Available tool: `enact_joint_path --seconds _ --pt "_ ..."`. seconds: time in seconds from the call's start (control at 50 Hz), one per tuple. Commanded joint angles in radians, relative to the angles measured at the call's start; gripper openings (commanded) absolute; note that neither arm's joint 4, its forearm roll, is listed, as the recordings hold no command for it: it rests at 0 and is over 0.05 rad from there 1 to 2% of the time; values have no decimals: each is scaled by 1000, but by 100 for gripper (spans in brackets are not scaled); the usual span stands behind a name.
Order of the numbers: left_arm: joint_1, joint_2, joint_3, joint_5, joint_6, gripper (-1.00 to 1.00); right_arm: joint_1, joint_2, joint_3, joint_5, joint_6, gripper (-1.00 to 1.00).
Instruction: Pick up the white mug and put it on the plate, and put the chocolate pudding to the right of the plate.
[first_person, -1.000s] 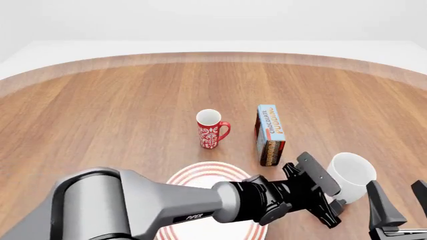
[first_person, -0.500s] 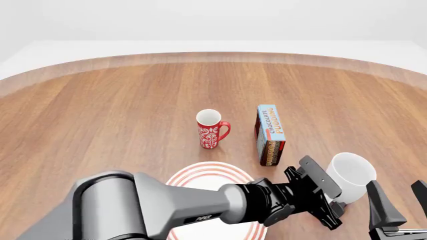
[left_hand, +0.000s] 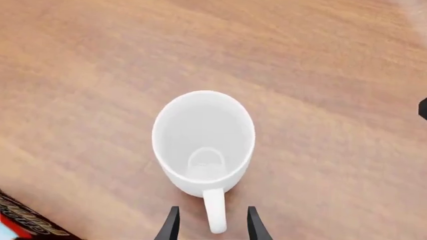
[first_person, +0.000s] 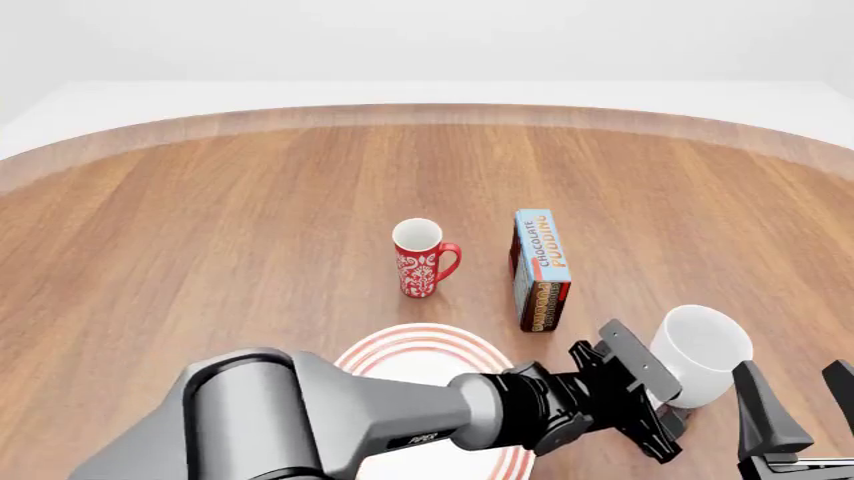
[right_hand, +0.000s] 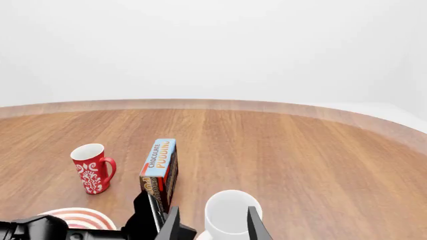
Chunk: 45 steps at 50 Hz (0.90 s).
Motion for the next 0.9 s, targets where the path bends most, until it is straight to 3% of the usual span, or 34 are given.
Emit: enact_joint_path --seconds 0.02,0.5,0.52,0.9 --pt "-1 26 -18 3 -6 100 0 0 0 0 0 100" --pt "-6 47 -14 -8 -19 100 0 0 0 0 0 100" --pt "-6 47 -14 -8 -19 -100 0 0 0 0 0 100" --pt "0 42 -7 -19 -23 -100 0 0 0 0 0 100"
